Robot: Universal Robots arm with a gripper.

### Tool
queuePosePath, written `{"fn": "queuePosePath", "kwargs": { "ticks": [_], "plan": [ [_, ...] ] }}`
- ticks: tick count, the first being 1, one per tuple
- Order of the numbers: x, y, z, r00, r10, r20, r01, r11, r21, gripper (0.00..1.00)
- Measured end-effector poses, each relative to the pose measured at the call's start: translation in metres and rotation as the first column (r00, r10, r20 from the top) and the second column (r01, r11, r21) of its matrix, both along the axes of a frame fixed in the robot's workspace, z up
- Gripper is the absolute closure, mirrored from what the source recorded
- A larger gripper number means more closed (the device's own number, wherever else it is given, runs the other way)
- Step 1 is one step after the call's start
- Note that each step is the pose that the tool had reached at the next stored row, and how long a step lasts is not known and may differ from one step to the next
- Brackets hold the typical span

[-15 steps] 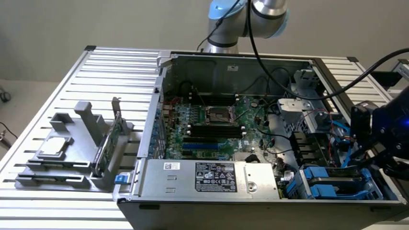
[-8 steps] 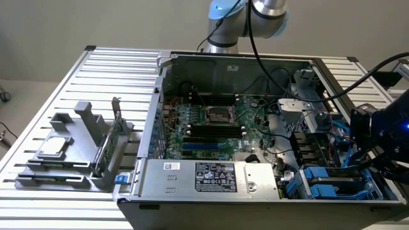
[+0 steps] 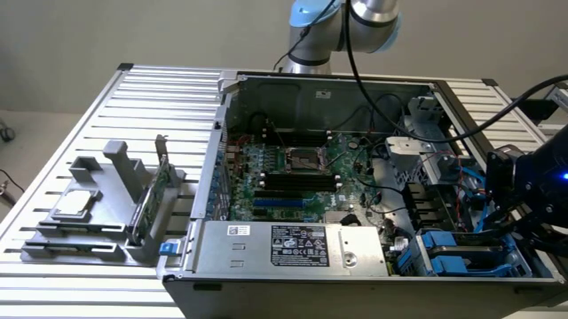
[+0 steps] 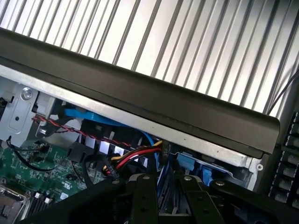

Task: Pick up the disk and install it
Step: 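Insert the first disk wire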

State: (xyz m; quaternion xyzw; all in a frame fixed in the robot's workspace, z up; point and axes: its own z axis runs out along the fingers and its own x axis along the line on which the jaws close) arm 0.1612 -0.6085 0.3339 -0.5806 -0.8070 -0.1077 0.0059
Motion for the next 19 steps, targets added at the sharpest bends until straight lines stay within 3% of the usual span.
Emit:
{"fn": "queuePosePath", "kwargs": {
  "ticks": [14,19],
  "plan": [
    [0.0008,0.0046,-0.0001,0.9991,-0.042,-0.0039,0.042,0.9991,0.0021,0.75],
    [0.0011,0.0055,-0.0002,0.9986,-0.051,-0.0108,0.051,0.9987,0.0036,0.75]
  ]
}}
